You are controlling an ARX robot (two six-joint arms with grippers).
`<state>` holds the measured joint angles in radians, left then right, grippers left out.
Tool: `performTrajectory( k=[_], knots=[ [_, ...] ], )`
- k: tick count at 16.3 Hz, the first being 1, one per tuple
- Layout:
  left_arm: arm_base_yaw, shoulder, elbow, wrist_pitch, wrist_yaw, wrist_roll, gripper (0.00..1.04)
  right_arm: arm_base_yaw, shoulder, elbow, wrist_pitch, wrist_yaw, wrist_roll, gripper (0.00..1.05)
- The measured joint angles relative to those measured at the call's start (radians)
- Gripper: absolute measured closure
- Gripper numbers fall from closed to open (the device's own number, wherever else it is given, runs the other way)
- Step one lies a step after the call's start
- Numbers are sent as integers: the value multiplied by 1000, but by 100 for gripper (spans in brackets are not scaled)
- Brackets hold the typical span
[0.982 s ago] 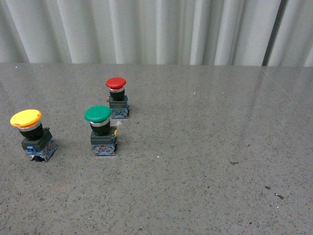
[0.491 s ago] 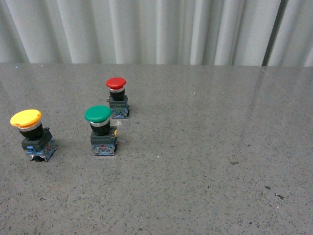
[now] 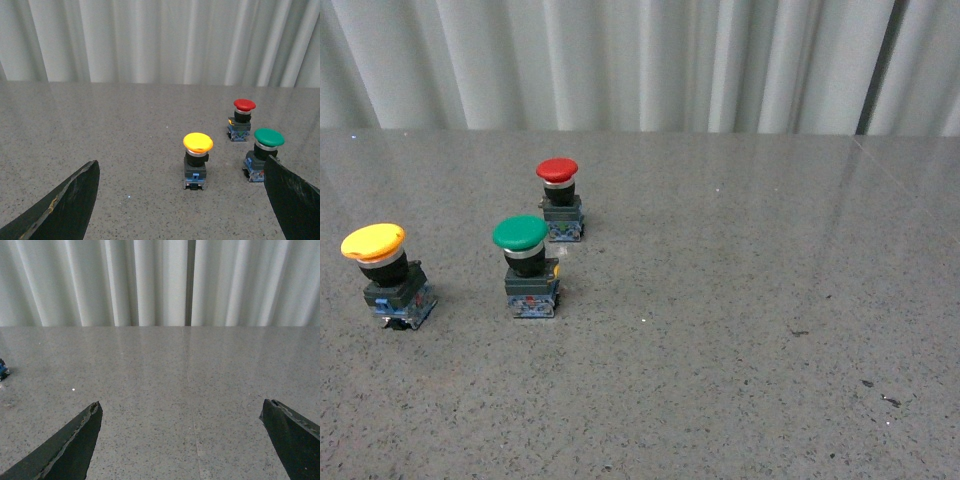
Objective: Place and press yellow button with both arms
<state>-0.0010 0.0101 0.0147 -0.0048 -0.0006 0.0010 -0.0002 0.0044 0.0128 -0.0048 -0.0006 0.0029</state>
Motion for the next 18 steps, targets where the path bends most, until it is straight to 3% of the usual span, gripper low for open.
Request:
performTrajectory(
  k=[8,9,10,11,13,14,18],
  knots=[
    [0,0,0,0,0,0,7,0,0,0,0,0,0,6],
    [-15,13,14,-61,-34,5,7,0,0,0,0,0,0,6],
    [-79,111,51,-110,-127,8,7,0,0,0,0,1,1,6],
    [-137,223,81,-41,-187,11,7,0,0,0,0,0,0,6],
    [-198,412,153,145,-214,23,7,0,0,0,0,0,0,6],
    [-213,519,198,241,-212,32,7,0,0,0,0,0,0,6],
    [-218,755,299,370,-198,34,7,0,0,0,0,0,0,6]
  ],
)
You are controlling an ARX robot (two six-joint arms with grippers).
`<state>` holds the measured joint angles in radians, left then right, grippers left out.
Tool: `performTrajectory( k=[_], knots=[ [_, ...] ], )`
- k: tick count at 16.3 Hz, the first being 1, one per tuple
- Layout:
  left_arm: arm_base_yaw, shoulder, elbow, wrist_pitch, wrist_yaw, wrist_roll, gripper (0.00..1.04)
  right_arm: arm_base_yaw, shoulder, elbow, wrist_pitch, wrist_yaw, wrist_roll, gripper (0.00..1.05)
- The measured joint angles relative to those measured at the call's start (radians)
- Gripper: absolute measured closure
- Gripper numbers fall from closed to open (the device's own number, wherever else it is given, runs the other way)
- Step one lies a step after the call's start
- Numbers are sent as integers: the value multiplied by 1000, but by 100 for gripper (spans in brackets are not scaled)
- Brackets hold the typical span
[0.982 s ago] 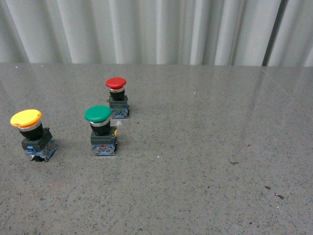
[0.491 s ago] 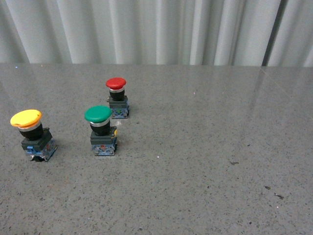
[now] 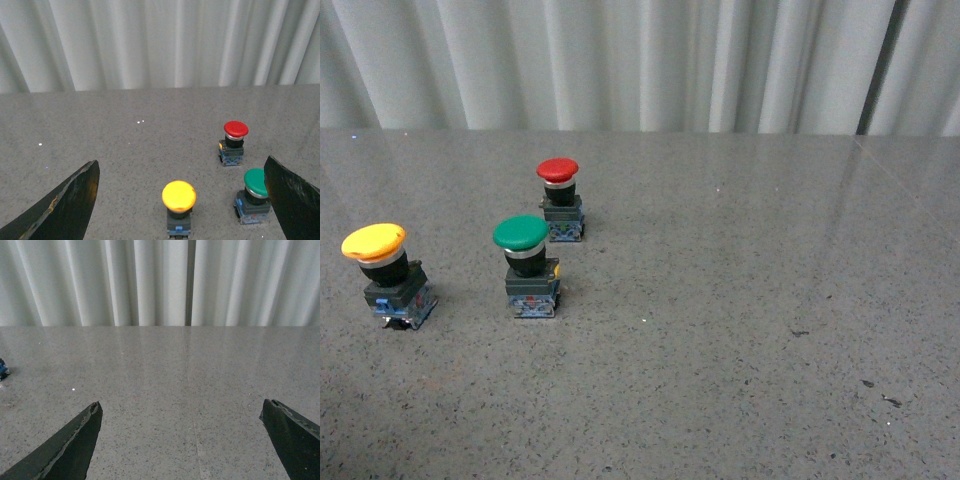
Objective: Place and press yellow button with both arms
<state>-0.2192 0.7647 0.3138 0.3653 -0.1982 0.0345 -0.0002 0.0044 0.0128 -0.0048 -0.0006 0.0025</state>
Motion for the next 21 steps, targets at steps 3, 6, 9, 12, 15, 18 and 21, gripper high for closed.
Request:
performTrajectory(
  k=[3,6,9,12,15,18,21],
  knots=[
    [26,311,149,42,23,0,7,0,0,0,0,0,0,6],
    [77,519,227,23,49,-26,7,0,0,0,0,0,0,6],
    [85,615,232,25,69,-44,7,0,0,0,0,0,0,6],
    [85,690,231,40,78,-56,7,0,0,0,0,0,0,6],
    [84,695,231,47,87,-59,19,0,0,0,0,0,0,6],
    [85,700,232,39,92,-58,51,0,0,0,0,0,0,6],
    [86,655,232,-11,85,-58,70,0,0,0,0,0,0,6]
  ],
)
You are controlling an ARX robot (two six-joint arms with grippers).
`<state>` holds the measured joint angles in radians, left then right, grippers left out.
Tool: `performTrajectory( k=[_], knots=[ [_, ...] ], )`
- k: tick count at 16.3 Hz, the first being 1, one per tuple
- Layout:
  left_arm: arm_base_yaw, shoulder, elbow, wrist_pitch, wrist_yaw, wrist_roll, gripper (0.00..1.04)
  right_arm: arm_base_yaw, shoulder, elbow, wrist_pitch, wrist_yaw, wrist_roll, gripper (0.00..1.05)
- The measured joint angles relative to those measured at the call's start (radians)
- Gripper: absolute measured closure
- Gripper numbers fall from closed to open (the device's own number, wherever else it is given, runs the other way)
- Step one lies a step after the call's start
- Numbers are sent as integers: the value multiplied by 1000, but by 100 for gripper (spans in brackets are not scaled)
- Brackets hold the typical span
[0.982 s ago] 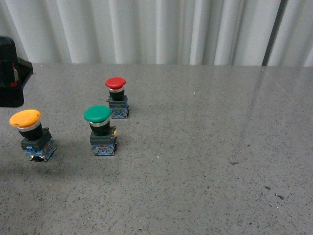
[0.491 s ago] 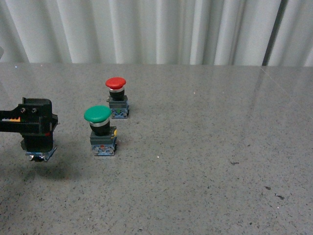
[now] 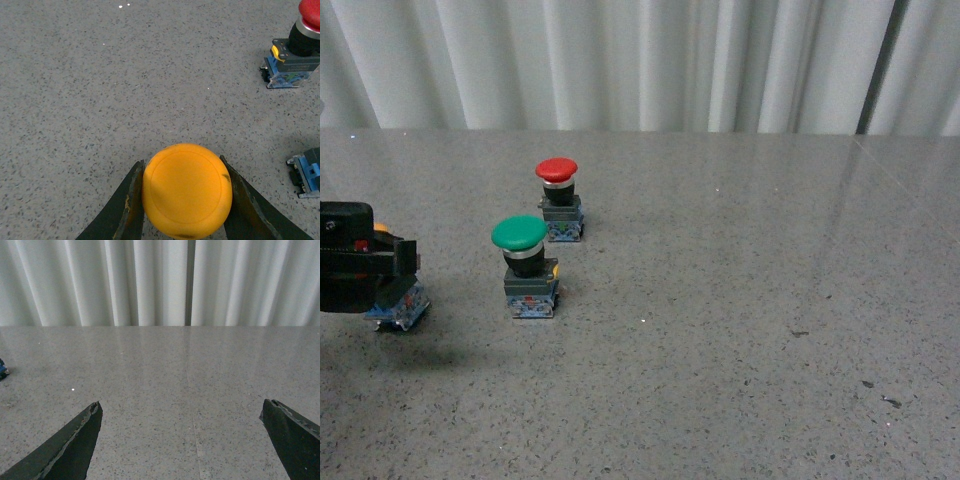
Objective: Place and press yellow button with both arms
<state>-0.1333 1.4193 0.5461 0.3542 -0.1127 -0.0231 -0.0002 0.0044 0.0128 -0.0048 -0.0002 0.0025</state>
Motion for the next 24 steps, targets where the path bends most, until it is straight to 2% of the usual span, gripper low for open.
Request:
performTrajectory(
  k=[2,3,5,7,10,15,16,19,24],
  knots=[
    [-8,-113,17,-76,5,-5,70,0,0,0,0,0,0,6],
    [-40,-207,72,-125,34,-32,70,0,0,0,0,0,0,6],
    [-174,-253,250,-140,15,-61,71,0,0,0,0,0,0,6],
    [-313,-101,381,-152,-18,-103,71,0,0,0,0,0,0,6],
    [-427,147,512,-156,-34,-184,71,0,0,0,0,0,0,6],
    [-486,378,629,-209,-36,-292,71,0,0,0,0,0,0,6],
    [-481,420,653,-230,-21,-300,71,0,0,0,0,0,0,6],
    [-492,480,698,-258,-70,-306,71,0,0,0,0,0,0,6],
    [-491,608,829,-330,-43,-305,71,0,0,0,0,0,0,6]
  ],
)
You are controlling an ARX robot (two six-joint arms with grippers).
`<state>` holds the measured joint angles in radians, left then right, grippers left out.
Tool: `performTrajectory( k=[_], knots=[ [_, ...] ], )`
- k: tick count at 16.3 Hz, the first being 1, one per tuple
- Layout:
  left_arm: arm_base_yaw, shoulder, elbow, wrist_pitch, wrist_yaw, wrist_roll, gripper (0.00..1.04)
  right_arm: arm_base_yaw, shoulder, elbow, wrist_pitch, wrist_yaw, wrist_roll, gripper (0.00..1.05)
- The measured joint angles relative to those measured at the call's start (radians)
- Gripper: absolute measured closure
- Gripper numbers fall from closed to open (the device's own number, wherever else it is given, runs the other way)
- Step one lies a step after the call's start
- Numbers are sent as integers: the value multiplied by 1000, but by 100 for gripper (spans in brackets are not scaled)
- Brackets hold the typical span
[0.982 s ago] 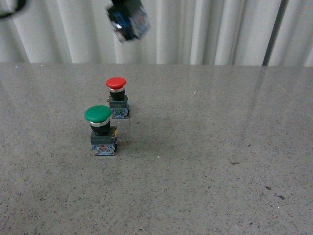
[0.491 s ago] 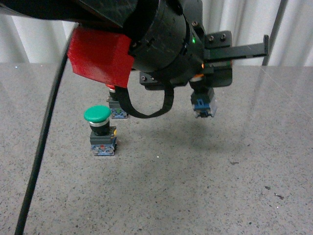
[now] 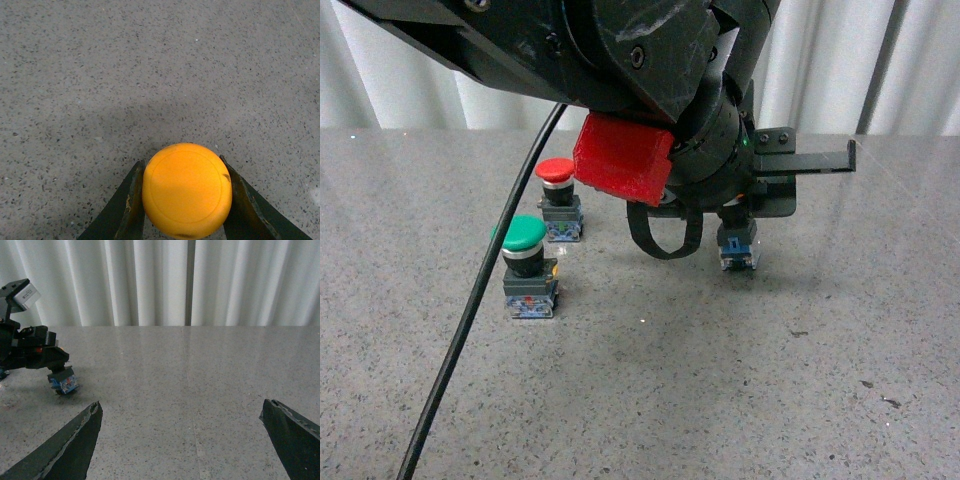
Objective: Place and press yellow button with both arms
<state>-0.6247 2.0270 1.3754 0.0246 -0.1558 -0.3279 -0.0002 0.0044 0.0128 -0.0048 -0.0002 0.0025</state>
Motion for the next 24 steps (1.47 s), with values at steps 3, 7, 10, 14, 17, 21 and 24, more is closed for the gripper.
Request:
performTrajectory(
  k=[3,7,10,14,17,21,24],
  knots=[
    [0,23,44,-24,18,3,71,0,0,0,0,0,0,6],
    [1,27,57,-31,43,29,71,0,0,0,0,0,0,6],
    [9,27,57,-29,81,41,49,0,0,0,0,0,0,6],
    [31,19,85,-24,116,66,5,0,0,0,0,0,0,6],
    [68,-26,87,34,112,108,7,0,0,0,0,0,0,6],
    [194,-151,58,201,69,235,7,0,0,0,0,0,0,6],
    [293,-251,-25,330,46,346,7,0,0,0,0,0,0,6]
  ],
)
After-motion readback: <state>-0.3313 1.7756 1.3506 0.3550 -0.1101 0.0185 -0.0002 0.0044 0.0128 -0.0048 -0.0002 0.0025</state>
